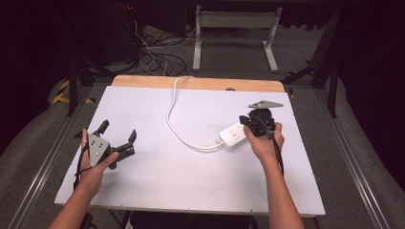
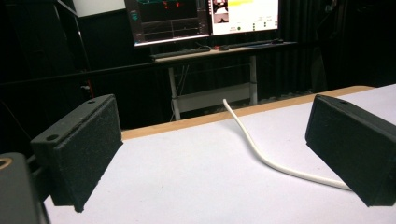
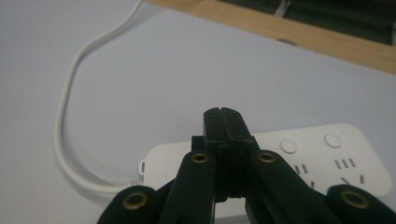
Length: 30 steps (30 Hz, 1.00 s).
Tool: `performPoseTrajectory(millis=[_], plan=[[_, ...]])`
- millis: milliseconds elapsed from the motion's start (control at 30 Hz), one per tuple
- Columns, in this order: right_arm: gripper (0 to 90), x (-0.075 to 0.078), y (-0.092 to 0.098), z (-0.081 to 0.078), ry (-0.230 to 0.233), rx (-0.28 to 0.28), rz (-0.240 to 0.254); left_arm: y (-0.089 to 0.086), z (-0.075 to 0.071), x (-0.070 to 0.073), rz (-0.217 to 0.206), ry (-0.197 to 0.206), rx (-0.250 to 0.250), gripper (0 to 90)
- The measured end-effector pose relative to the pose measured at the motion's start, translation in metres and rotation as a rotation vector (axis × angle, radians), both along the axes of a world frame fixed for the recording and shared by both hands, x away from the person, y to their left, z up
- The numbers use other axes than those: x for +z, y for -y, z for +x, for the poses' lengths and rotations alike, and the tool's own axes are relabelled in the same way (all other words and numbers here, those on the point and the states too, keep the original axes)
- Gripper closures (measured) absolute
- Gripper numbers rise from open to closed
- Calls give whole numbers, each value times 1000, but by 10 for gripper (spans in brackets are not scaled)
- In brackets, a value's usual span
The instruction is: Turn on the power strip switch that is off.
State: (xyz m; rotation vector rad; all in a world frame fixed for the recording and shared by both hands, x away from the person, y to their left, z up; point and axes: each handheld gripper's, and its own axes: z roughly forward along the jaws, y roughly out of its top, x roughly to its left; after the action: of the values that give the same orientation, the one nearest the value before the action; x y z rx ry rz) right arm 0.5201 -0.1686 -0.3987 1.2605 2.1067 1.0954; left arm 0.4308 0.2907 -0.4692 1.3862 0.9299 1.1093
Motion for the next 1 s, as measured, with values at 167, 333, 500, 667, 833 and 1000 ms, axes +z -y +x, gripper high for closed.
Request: performPoseTrajectory(millis=[167,333,500,667,833,1000], plan=[[900,-3,29,-26,128,-34,120,0,0,0,0,-1,3,42],[900,-21,63,-67,343,-60,217,1,1,0,-3,-2,5,42],[900,-18,74,-88,458,-133,313,2,1,1,-3,4,-6,44],[900,-21,69,-90,486,-148,302,2,1,1,-5,5,-12,44],[900,-23,66,-90,493,-147,284,2,1,0,-6,2,-9,44],[766,-26,67,-91,508,-149,276,2,1,1,-6,2,-8,44]])
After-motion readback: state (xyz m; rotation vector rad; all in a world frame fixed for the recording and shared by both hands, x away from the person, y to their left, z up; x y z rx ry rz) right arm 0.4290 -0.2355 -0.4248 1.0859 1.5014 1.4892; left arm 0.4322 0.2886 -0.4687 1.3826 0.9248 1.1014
